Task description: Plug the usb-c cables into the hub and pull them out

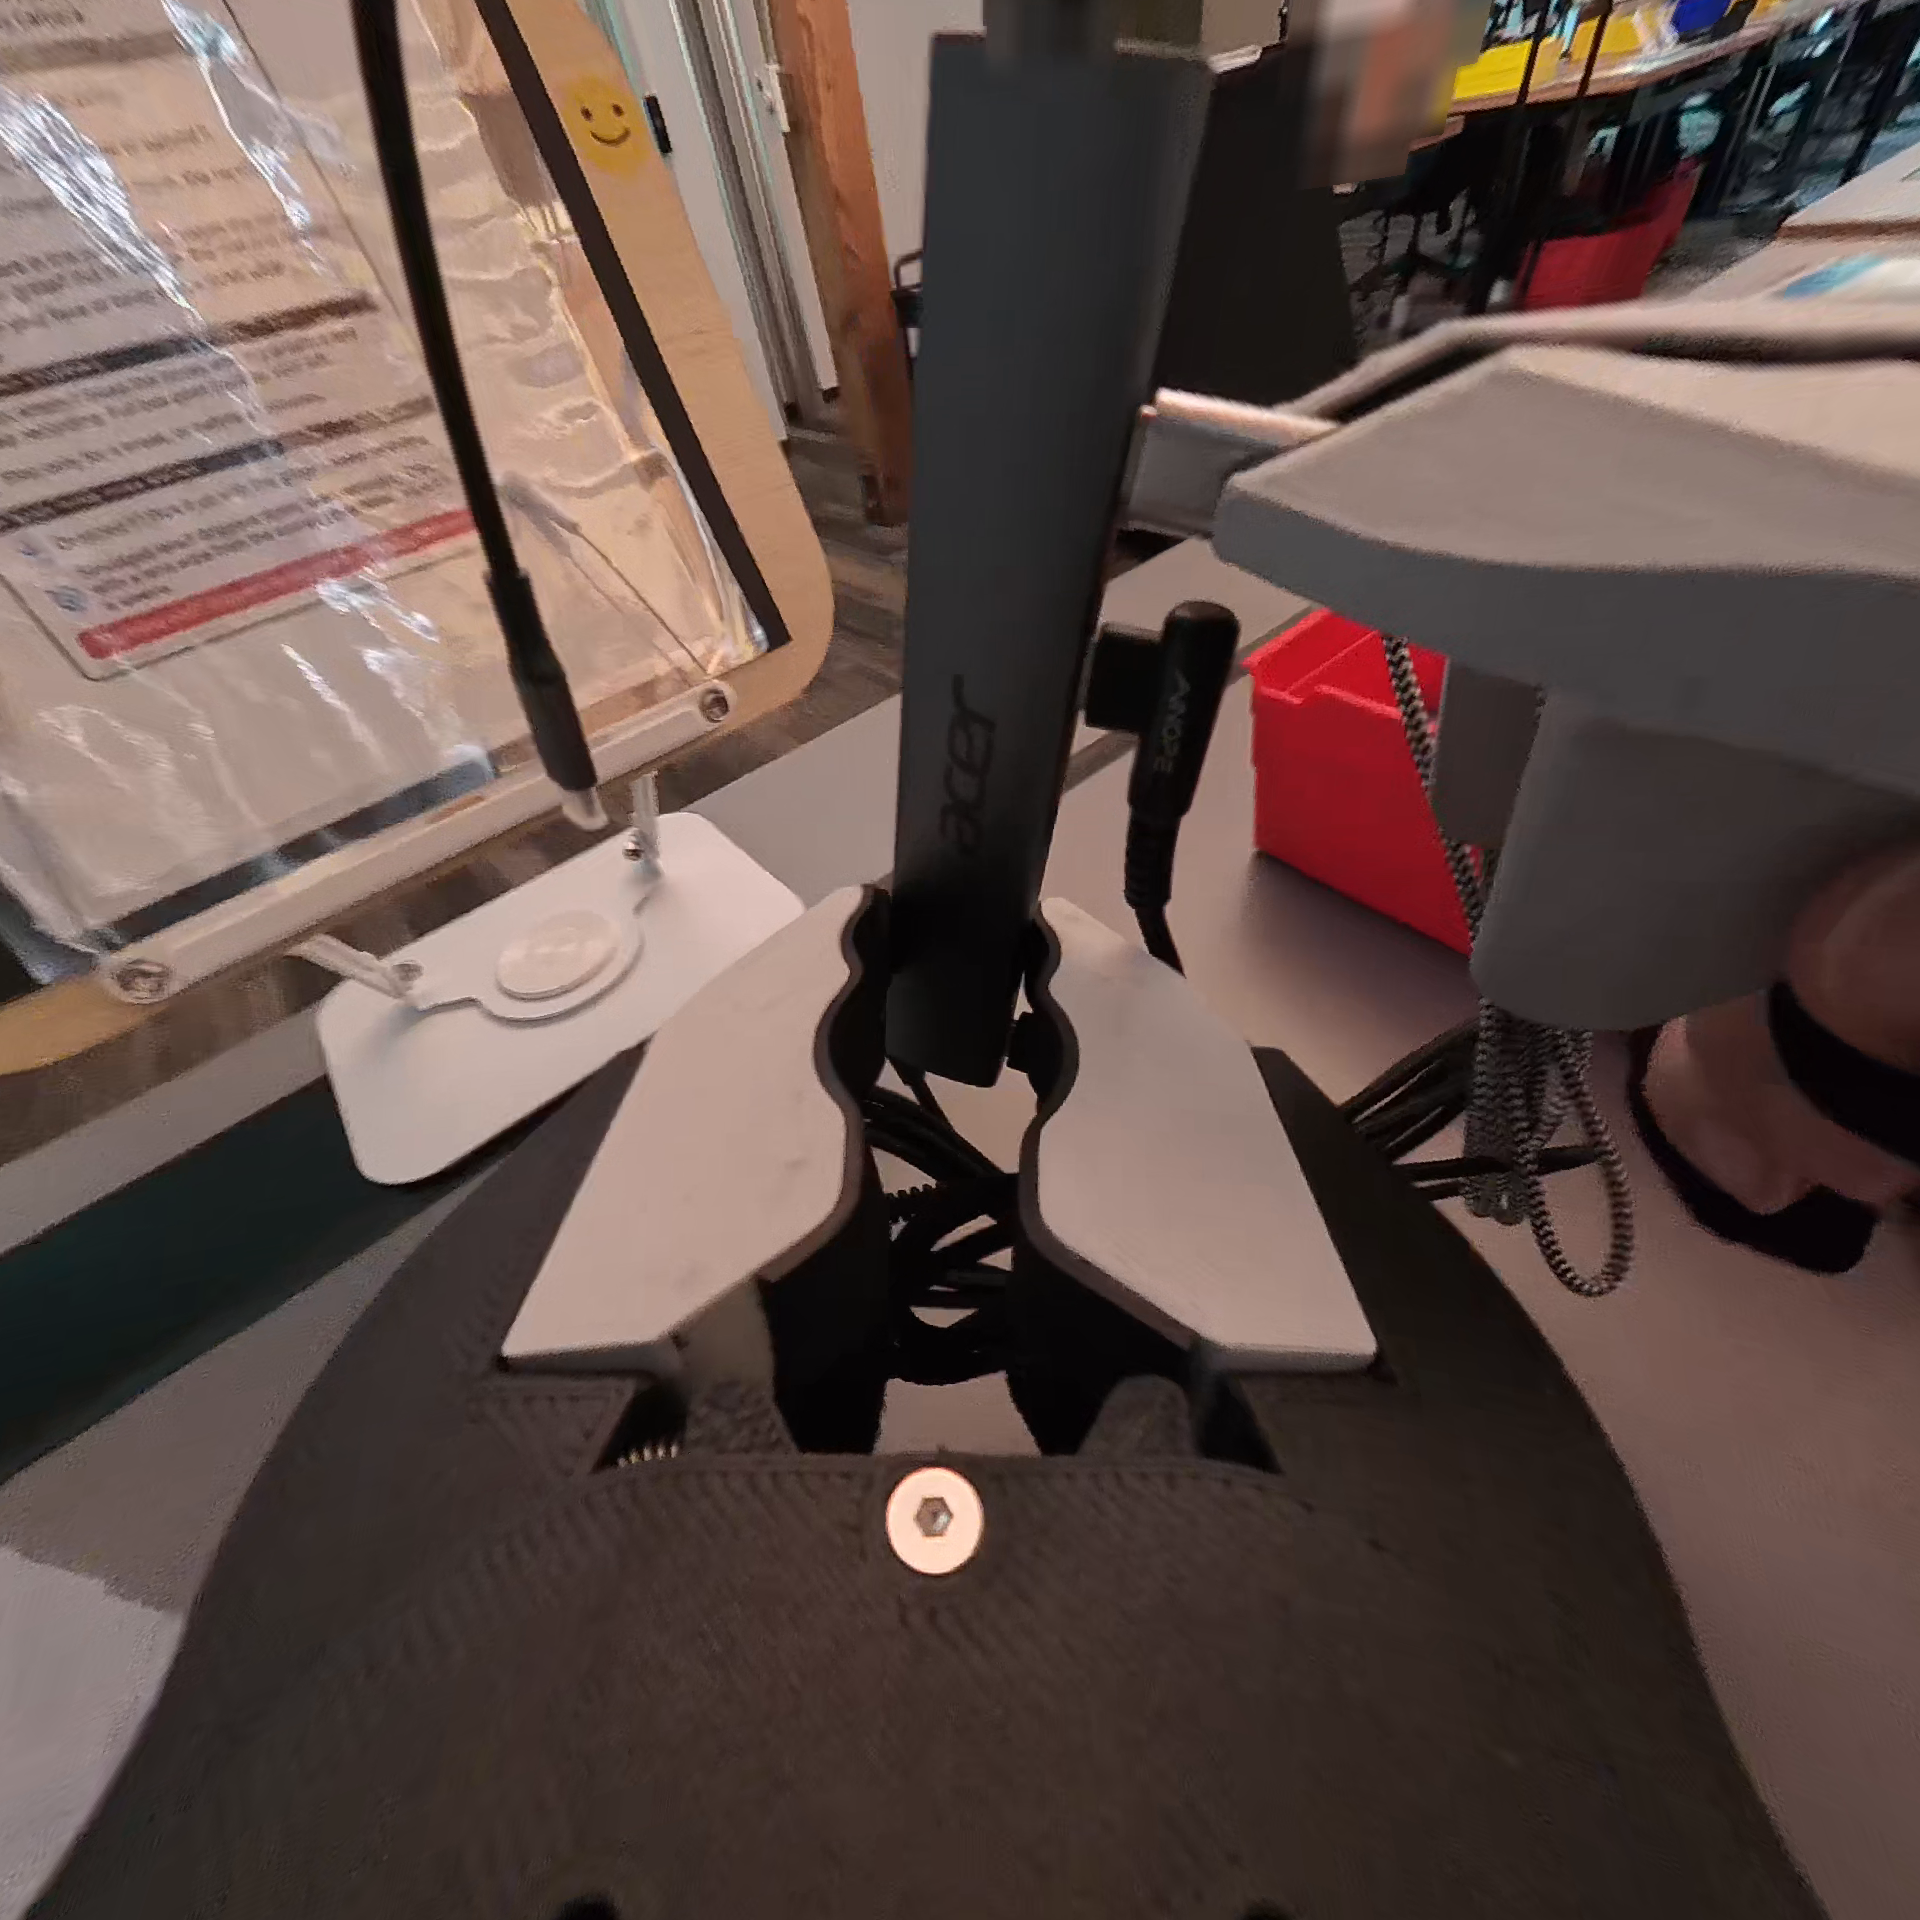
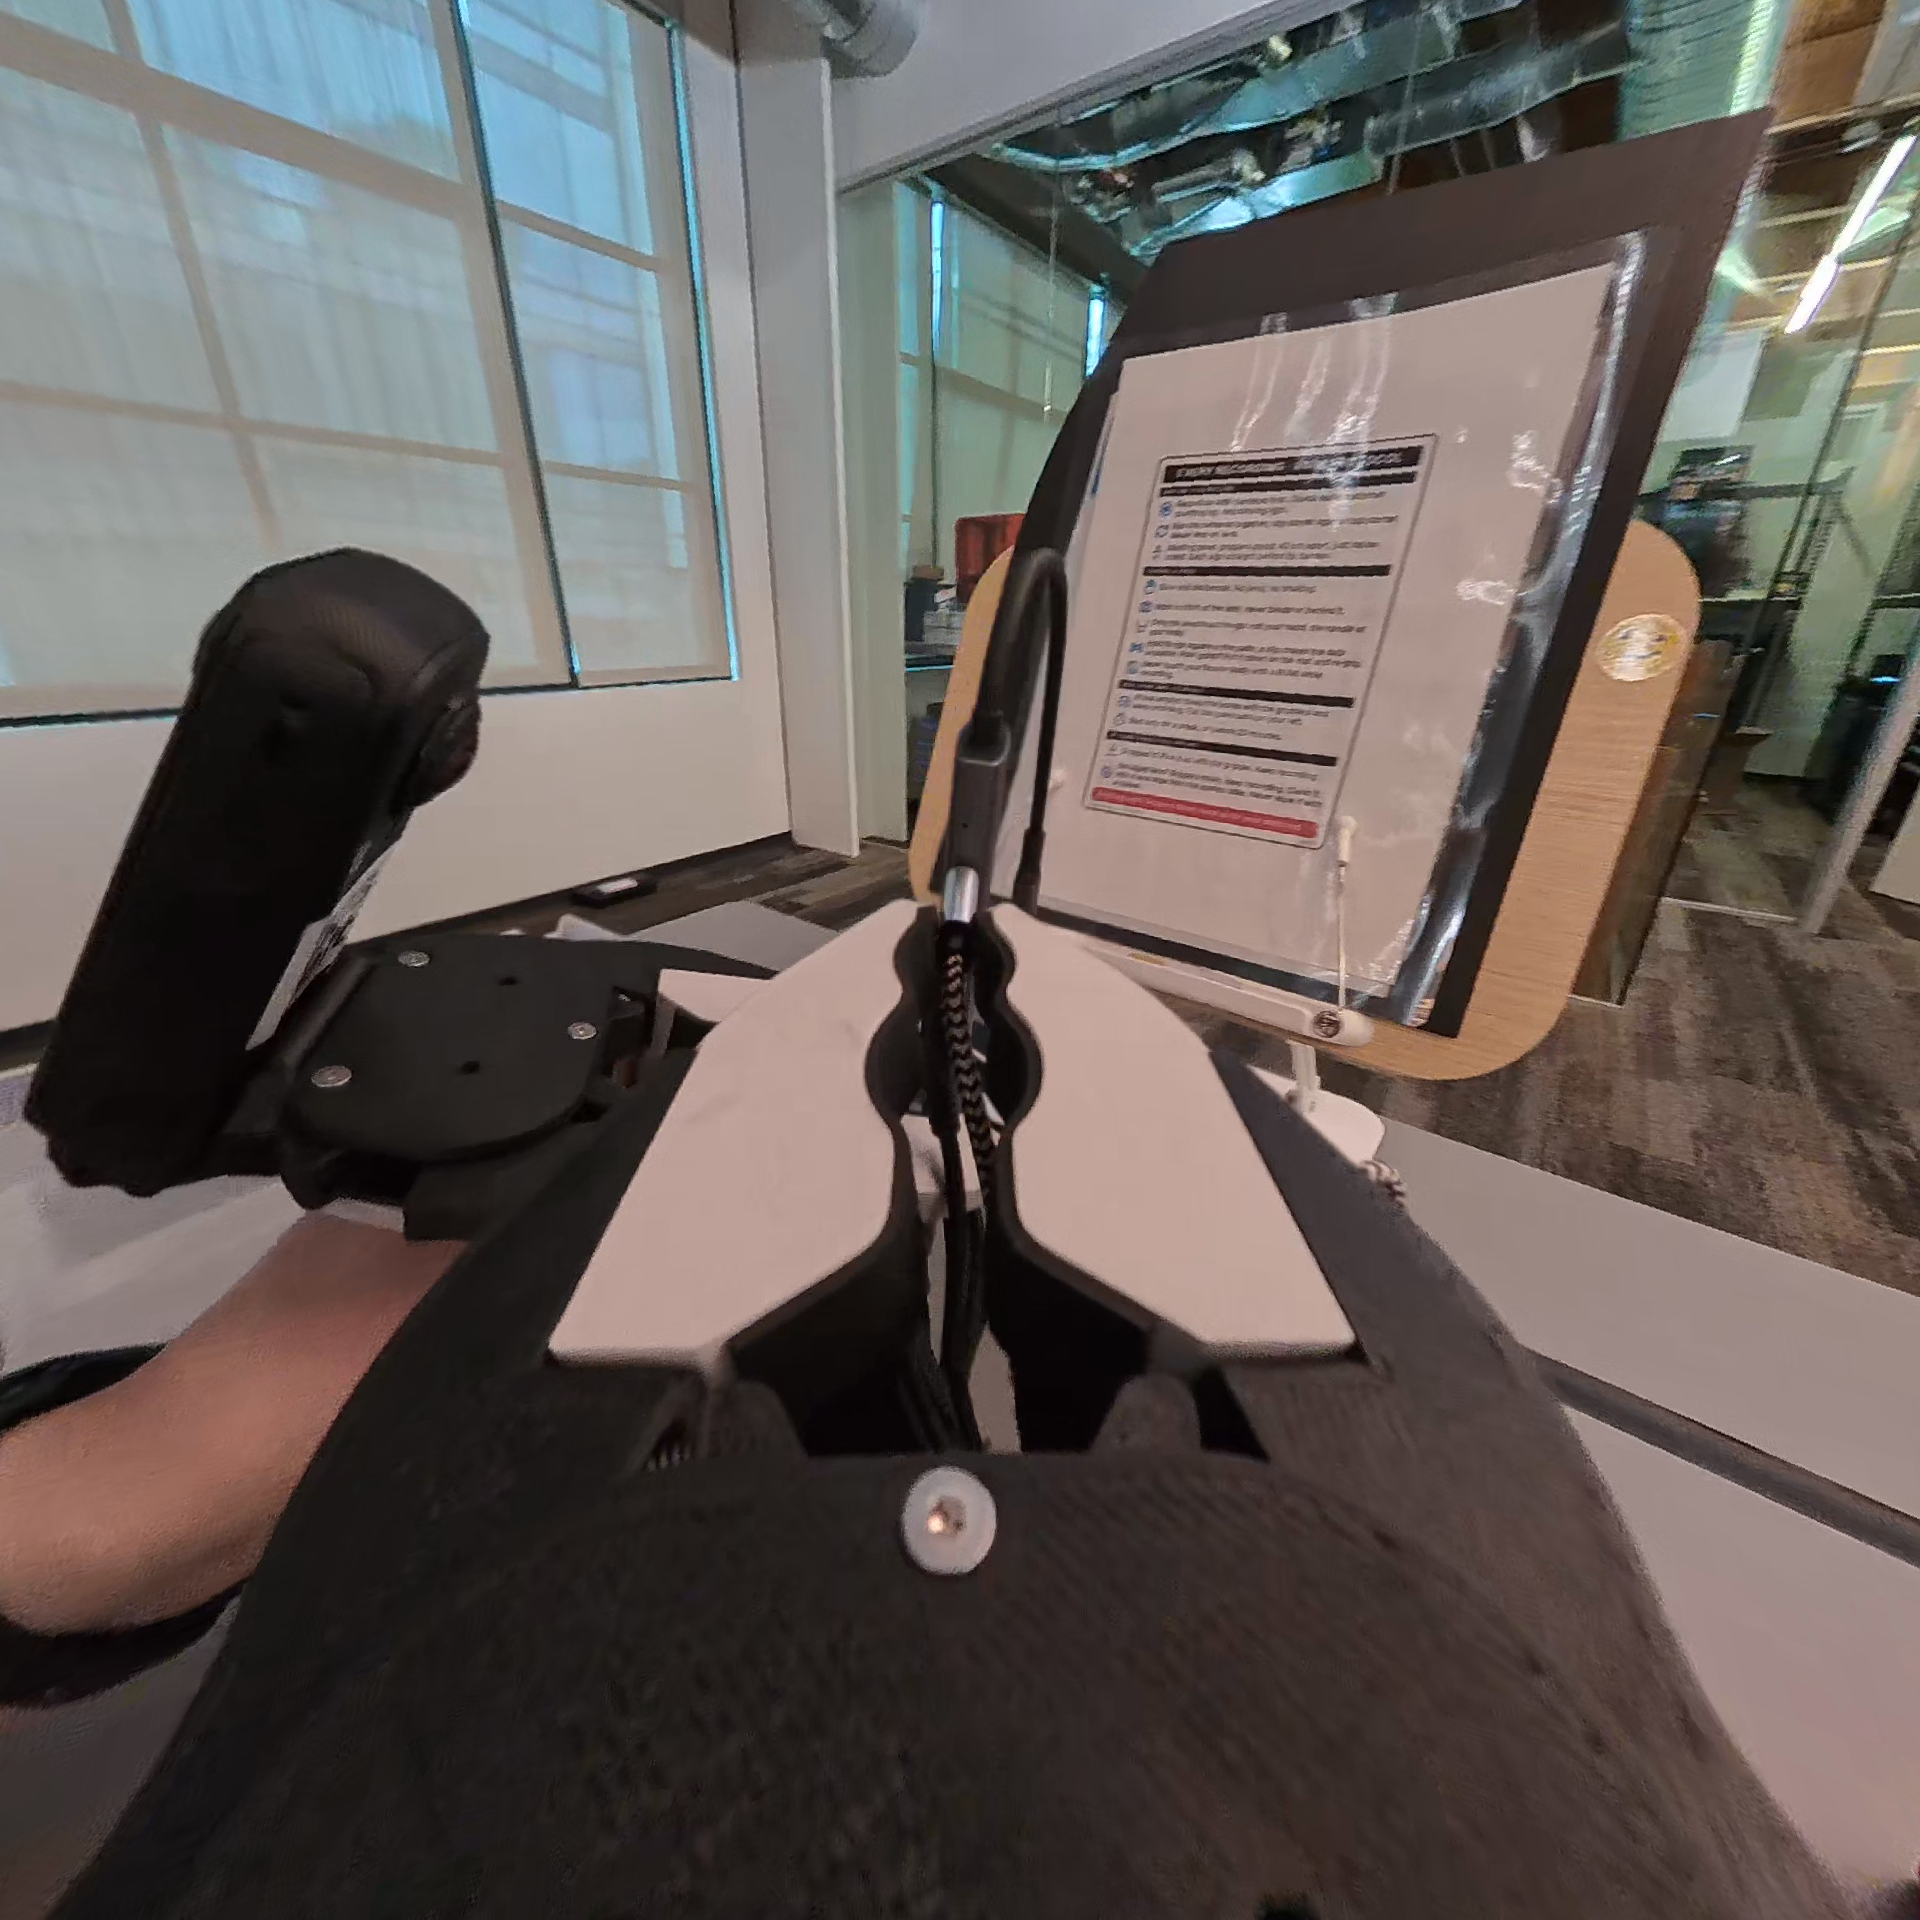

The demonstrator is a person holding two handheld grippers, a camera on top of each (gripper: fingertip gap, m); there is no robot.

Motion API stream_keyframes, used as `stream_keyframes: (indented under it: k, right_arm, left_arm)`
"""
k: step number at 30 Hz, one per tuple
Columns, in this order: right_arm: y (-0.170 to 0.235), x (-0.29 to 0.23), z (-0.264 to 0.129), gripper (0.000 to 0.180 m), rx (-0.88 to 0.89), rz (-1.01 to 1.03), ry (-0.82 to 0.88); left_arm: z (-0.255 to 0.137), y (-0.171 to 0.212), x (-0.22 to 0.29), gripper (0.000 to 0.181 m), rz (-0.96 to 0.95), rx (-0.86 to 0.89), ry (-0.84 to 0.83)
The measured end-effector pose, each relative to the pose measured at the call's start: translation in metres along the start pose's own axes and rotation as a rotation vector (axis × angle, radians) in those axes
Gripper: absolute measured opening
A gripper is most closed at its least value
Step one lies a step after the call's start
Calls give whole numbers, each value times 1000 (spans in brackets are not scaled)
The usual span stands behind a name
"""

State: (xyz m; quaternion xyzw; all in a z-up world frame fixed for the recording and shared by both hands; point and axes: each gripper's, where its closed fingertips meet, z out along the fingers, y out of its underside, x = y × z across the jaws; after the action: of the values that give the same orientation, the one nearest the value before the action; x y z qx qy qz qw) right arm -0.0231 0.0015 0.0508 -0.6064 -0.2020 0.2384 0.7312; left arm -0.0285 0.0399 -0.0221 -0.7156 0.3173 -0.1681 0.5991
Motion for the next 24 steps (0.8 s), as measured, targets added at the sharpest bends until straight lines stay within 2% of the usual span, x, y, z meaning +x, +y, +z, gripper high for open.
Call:
stream_keyframes:
  k: [6, 9, 12, 16, 19, 24]
  right_arm:
    - [-3, -1, 3, 7, 10, -46, 56]
    - [1, 3, 0, 7, -10, -74, 72]
    - [-4, 11, -5, 6, -32, -6, 31]
    - [-8, 16, -10, 7, -64, 175, -75]
    - [-6, 15, -11, 7, -94, 221, -126]
    - [-2, 9, -10, 7, -114, 261, -175]
  left_arm:
    - [13, -8, 8, 28, -223, 57, 143]
    - [18, -5, 18, 25, -112, 48, 212]
    - [16, -9, 21, 25, -37, 54, 226]
    - [15, -15, 15, 32, 18, 102, 163]
    - [12, -16, 13, 37, 124, 111, 125]
    - [9, -17, 19, 28, 279, 72, 71]
